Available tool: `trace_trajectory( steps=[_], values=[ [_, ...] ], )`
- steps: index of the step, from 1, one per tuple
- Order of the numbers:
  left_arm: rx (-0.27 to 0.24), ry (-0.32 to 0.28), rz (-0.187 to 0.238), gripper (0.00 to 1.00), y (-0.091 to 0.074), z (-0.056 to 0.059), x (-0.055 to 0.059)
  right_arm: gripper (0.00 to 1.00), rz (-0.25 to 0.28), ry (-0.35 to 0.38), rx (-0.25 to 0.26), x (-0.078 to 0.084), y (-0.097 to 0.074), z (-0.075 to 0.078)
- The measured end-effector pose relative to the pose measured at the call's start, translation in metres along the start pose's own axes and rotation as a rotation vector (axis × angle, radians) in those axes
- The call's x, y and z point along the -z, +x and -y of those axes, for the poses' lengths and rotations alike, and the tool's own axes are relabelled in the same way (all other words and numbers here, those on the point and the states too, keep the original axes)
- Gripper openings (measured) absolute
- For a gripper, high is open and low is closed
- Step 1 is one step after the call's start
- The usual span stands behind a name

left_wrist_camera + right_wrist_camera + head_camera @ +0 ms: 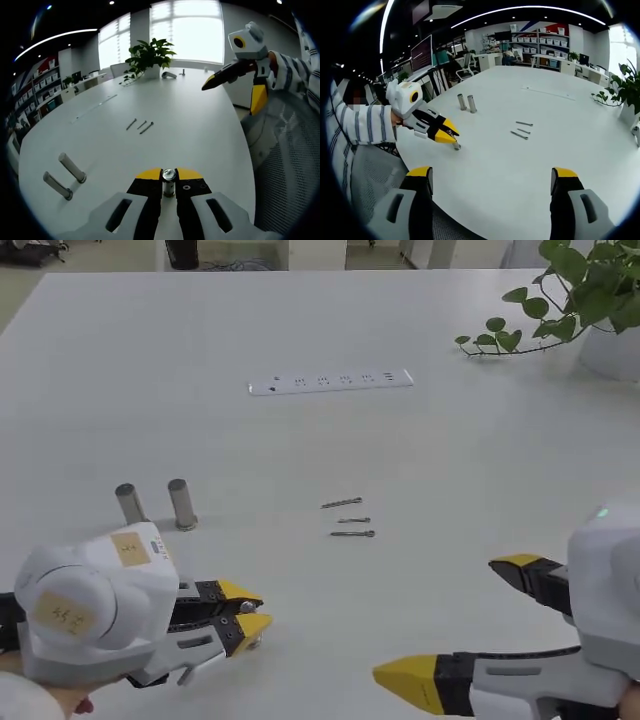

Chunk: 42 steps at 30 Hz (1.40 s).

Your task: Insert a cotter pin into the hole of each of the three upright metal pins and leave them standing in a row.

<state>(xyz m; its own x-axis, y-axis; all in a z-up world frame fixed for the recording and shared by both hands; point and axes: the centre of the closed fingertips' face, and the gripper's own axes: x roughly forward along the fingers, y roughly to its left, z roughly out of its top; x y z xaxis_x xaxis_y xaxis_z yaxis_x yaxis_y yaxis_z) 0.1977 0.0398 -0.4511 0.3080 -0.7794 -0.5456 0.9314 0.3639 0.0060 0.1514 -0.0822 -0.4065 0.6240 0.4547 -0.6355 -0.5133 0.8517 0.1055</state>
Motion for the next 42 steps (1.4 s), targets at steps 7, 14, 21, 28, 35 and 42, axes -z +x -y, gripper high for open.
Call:
trace_trajectory(
  steps=[7, 14, 21, 28, 35, 42],
  values=[
    [-0.004, -0.019, 0.002, 0.06, 0.0, 0.0, 0.0, 0.97, -0.005, -0.004, -0.007, 0.001, 0.001, -0.002],
    [0.004, -0.046, 0.009, 0.07, -0.001, 0.001, -0.003, 0.97, -0.003, -0.005, -0.009, 0.001, 0.001, -0.003],
    [0.009, -0.063, 0.003, 0.22, -0.004, 0.002, -0.005, 0.97, 0.003, -0.006, -0.009, 0.0, 0.001, -0.003],
    [0.009, -0.092, 0.022, 0.46, -0.014, 0.005, -0.008, 0.96, 0.01, -0.006, -0.008, -0.001, -0.001, -0.001],
    [0.026, -0.127, 0.04, 0.68, -0.027, 0.013, -0.007, 0.96, 0.014, -0.004, -0.008, -0.001, -0.002, 0.0],
    [0.031, -0.183, 0.089, 0.93, -0.034, 0.023, -0.011, 0.95, 0.011, -0.009, -0.013, -0.001, -0.001, 0.0]
  ],
)
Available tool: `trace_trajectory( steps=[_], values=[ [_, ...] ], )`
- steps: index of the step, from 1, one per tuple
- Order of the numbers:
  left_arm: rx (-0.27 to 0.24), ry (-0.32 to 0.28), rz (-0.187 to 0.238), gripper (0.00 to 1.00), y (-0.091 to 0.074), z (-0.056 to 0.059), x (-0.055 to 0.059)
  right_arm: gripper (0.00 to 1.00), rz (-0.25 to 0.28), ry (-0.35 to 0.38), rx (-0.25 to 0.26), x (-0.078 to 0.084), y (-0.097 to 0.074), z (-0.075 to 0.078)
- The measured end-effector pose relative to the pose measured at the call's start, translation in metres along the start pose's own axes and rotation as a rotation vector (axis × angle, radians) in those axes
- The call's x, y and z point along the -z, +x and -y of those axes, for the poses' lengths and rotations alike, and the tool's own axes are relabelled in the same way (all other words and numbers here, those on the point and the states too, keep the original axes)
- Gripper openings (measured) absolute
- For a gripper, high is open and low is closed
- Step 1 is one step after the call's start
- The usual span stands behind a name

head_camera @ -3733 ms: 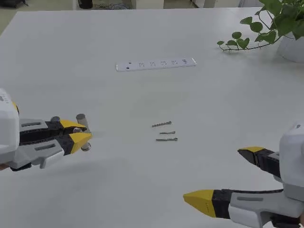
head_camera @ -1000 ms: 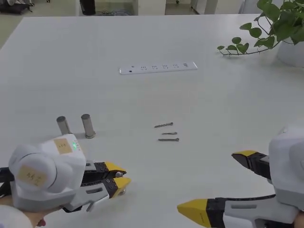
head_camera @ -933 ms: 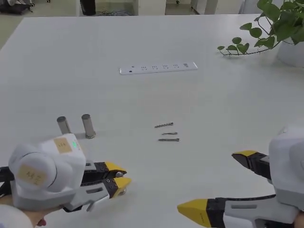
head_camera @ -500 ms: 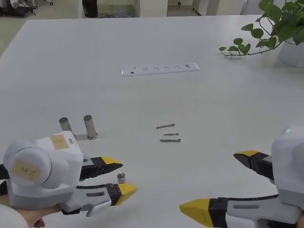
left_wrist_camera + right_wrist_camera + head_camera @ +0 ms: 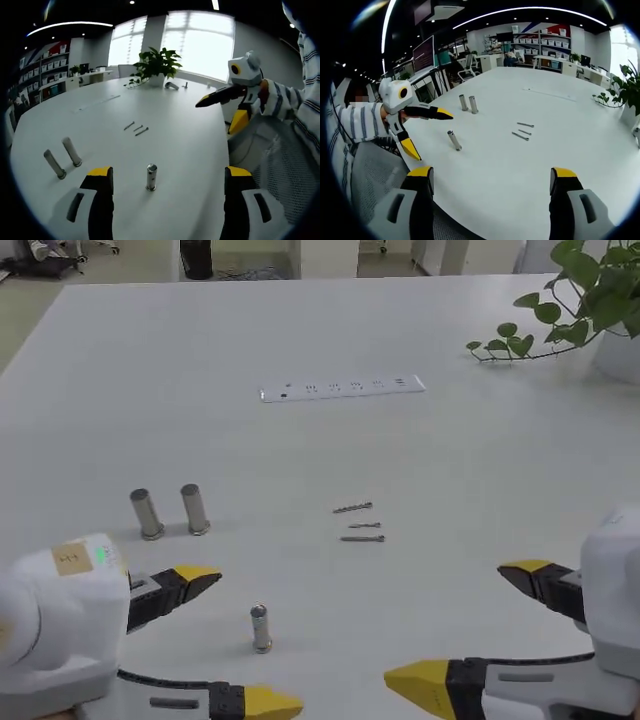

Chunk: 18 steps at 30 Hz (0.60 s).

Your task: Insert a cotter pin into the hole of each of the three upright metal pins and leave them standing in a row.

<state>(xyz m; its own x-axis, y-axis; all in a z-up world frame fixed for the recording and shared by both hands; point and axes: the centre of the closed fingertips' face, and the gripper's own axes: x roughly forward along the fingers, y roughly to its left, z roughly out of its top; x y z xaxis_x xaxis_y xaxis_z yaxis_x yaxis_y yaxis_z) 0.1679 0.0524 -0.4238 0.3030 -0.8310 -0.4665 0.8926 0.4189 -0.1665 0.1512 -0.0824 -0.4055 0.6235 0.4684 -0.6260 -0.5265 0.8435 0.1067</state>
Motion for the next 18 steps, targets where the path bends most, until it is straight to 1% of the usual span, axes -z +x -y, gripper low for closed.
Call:
trace_trajectory(
  steps=[2, 5, 7, 15, 16, 18],
  values=[
    [0.003, -0.007, -0.005, 0.99, -0.001, 0.004, 0.002, 0.95, 0.0, -0.004, -0.002, -0.001, 0.0, 0.0],
    [0.008, -0.013, -0.024, 0.99, -0.003, 0.008, 0.008, 0.95, -0.002, -0.008, -0.006, -0.001, 0.001, -0.001],
    [0.002, -0.02, -0.03, 0.99, -0.005, 0.009, 0.011, 0.95, -0.003, -0.012, -0.01, -0.001, 0.001, -0.002],
    [-0.047, -0.06, 0.0, 0.99, -0.012, 0.005, 0.009, 0.95, -0.009, -0.033, -0.021, -0.005, 0.001, -0.002],
    [-0.066, -0.078, 0.005, 0.99, -0.013, 0.003, 0.009, 0.95, -0.011, -0.038, -0.022, -0.006, 0.001, -0.001],
    [-0.071, -0.103, 0.006, 0.99, -0.014, 0.002, 0.011, 0.94, -0.012, -0.047, -0.027, -0.007, 0.001, -0.001]
  ],
)
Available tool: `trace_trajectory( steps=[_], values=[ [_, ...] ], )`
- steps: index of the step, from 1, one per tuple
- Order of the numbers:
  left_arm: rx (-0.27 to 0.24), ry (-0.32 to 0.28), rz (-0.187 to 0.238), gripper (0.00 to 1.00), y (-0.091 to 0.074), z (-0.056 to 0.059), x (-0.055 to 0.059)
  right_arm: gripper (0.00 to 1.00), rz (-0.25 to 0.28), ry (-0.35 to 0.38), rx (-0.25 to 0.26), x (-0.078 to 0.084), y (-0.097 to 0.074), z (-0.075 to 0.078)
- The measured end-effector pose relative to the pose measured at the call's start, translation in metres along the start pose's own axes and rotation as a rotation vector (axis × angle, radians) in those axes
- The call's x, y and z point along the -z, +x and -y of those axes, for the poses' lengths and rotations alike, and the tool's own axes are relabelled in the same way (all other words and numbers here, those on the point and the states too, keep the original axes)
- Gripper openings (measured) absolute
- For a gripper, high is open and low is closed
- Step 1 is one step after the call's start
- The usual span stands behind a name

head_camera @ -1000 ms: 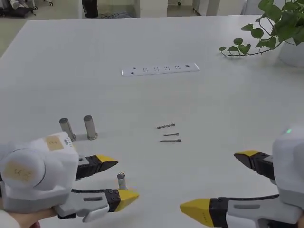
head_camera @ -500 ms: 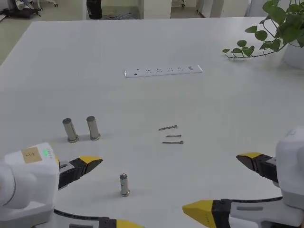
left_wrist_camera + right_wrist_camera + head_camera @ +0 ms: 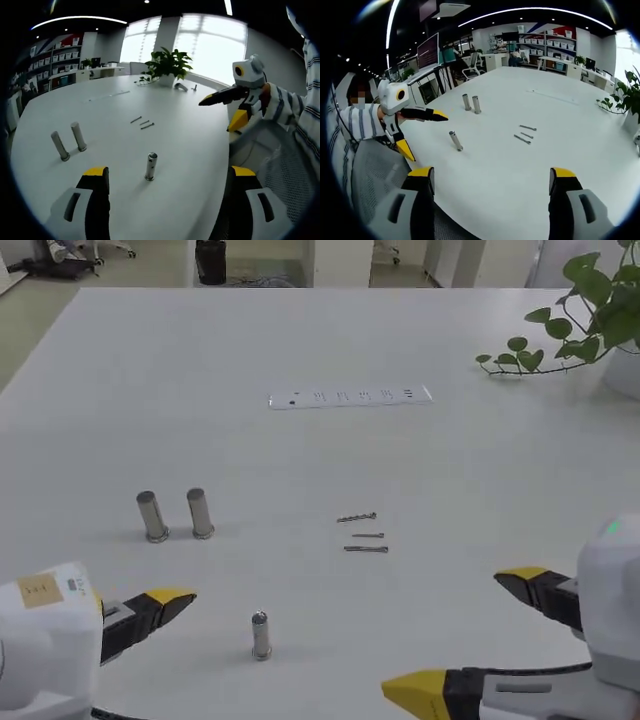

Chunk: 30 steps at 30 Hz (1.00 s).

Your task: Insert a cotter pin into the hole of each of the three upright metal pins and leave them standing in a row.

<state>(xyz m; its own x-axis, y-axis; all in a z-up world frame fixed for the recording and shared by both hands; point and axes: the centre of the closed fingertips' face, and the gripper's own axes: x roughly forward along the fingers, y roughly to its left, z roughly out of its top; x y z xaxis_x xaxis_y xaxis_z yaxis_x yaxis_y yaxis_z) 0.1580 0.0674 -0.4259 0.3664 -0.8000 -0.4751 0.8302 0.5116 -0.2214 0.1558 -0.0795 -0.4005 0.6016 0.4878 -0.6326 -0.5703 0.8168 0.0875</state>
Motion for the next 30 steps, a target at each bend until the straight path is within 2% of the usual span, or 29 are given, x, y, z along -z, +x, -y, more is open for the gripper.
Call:
trace_trajectory(
  steps=[2, 5, 11, 18, 24, 30],
  values=[
    [-0.019, 0.009, -0.002, 0.99, -0.001, -0.003, 0.001, 0.92, -0.006, -0.005, -0.006, -0.001, 0.0, 0.001],
    [-0.022, 0.008, -0.012, 0.99, -0.002, -0.003, 0.003, 0.89, -0.006, -0.009, -0.001, -0.003, 0.0, 0.004],
    [-0.039, -0.011, -0.002, 0.99, -0.003, -0.003, 0.0, 0.88, -0.006, -0.023, -0.011, -0.008, 0.004, 0.009],
    [-0.053, -0.014, -0.006, 0.99, -0.004, 0.0, -0.002, 0.85, -0.038, -0.103, -0.033, -0.012, 0.011, 0.019],
    [-0.077, -0.036, -0.01, 0.99, -0.006, -0.002, 0.003, 0.78, -0.015, -0.122, -0.071, -0.024, 0.016, 0.031],
    [-0.089, -0.054, 0.009, 0.99, -0.009, 0.0, 0.0, 0.73, -0.055, -0.189, -0.095, -0.028, 0.021, 0.039]
  ],
)
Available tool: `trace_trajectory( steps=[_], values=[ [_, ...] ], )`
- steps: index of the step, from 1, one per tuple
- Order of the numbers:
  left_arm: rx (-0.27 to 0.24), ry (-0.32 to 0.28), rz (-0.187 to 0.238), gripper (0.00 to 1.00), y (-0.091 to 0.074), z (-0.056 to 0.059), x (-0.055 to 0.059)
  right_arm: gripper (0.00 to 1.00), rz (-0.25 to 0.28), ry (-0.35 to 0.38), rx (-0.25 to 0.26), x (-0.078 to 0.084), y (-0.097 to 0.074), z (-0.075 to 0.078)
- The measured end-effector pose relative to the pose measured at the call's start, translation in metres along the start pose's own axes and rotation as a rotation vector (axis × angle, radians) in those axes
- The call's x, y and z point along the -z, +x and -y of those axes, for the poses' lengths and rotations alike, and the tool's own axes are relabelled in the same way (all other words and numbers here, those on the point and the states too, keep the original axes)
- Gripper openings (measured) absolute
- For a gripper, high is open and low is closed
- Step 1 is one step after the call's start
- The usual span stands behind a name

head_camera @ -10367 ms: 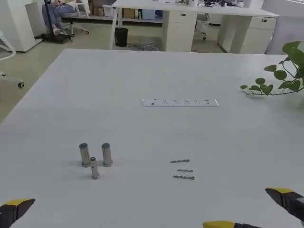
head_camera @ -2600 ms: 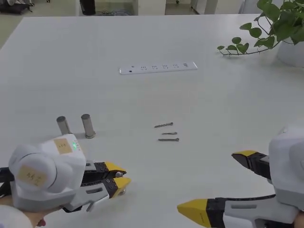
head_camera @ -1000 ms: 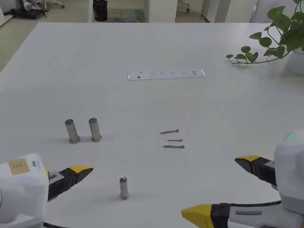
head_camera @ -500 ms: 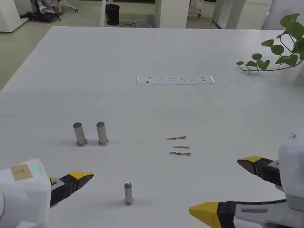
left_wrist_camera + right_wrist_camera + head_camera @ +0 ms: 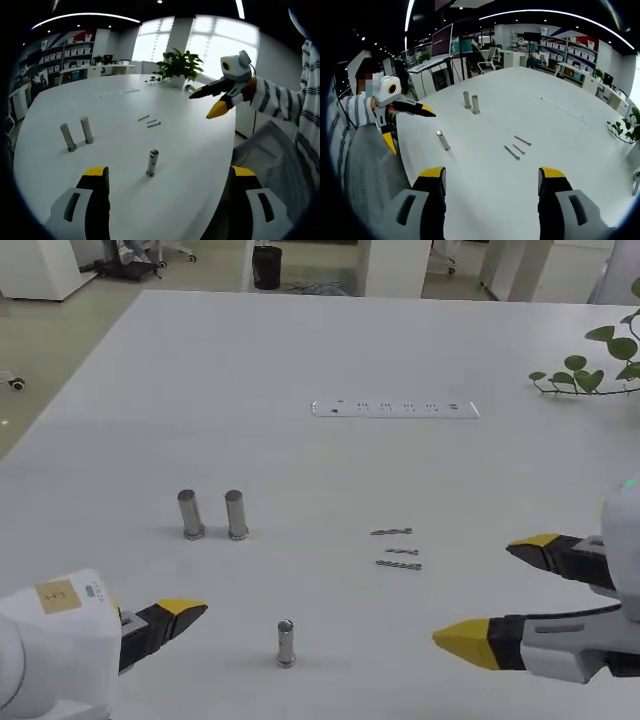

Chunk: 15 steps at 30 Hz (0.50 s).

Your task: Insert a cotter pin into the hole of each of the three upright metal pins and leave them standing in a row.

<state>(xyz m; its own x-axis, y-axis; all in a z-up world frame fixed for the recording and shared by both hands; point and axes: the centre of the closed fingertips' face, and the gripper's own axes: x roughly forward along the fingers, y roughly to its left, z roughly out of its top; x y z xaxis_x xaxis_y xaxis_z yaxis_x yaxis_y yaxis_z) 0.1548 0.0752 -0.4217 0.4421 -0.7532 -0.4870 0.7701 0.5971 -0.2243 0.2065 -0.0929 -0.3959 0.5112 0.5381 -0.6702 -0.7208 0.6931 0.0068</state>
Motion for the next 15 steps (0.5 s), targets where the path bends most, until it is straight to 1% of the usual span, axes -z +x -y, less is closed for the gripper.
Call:
trace_trajectory(
  steps=[4, 8, 11, 13, 15],
  values=[
    [-0.012, -0.011, 0.01, 0.99, -0.001, 0.0, -0.001, 0.59, -0.017, -0.056, -0.035, -0.003, 0.004, 0.001],
    [-0.024, -0.023, 0.015, 0.99, -0.002, 0.0, -0.001, 0.55, -0.033, -0.089, -0.056, -0.007, 0.008, 0.003],
    [-0.032, -0.027, 0.016, 0.99, -0.003, 0.0, -0.001, 0.48, -0.058, -0.123, -0.077, -0.008, 0.011, 0.004],
    [-0.034, -0.031, 0.017, 0.99, -0.004, 0.0, -0.001, 0.43, -0.065, -0.136, -0.077, -0.009, 0.013, 0.007],
    [-0.04, -0.032, 0.018, 0.99, -0.005, 0.0, 0.0, 0.41, -0.082, -0.168, -0.073, -0.009, 0.015, 0.011]
  ],
)
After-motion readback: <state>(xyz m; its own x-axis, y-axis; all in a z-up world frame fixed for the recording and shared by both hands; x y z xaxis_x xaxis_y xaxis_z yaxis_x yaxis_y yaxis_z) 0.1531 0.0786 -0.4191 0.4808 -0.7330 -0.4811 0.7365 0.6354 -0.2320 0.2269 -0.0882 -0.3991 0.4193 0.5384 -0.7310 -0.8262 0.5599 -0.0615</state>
